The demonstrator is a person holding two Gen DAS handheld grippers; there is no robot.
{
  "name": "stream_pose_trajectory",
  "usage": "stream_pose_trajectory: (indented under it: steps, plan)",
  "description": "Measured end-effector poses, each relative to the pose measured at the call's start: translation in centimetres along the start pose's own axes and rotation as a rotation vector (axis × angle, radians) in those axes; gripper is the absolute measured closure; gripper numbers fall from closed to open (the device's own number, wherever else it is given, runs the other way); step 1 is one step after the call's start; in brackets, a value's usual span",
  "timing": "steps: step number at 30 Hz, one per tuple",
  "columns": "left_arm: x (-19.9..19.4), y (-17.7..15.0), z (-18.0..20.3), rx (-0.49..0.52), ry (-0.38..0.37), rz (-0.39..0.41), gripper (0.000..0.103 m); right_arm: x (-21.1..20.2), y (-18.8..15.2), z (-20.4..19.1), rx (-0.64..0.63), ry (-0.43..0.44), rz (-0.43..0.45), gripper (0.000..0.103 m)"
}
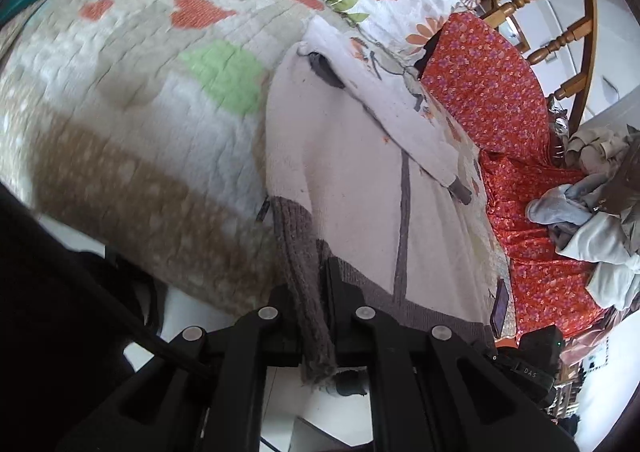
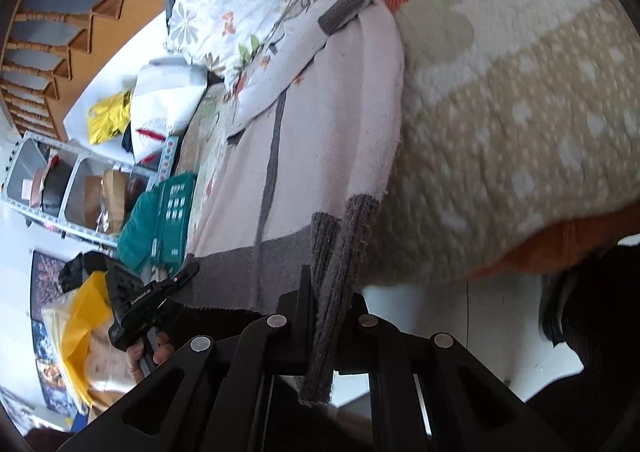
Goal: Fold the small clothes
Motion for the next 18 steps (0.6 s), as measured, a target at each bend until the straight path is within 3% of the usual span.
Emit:
stream_pose_trajectory:
  steps: [5,10,15,18]
  plan:
    - [0.8,3.7,1.0,0.006,0.0,0.02,0.096,0.2,3.6,-2.9,-0.079,0.005,0.027,0.096]
    - [2.8,12.1,4.1,0.075,0.015,0.091,0.096,0.6,11.5,-6.7,-0.194,-0.036,0.12,0.096]
    - [7.8,21.1,6.3,0.087,0.052,0.135,0.096,2.7,20.0,-8.1,-0.181,-0.057,0.184,0.096]
    - [11.0,24.9,6.9,0.089,0.086,0.137,0.096,5.3,24.7,-7.8,-0.166,-0.09,0.188,0.096]
Point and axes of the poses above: each gripper's, at about its wrist camera, not at the fingertips, and x roughly the way its jaws point, z to its right, y to its top, the point moved 2 cm from there along x, roughly the way its jaws point
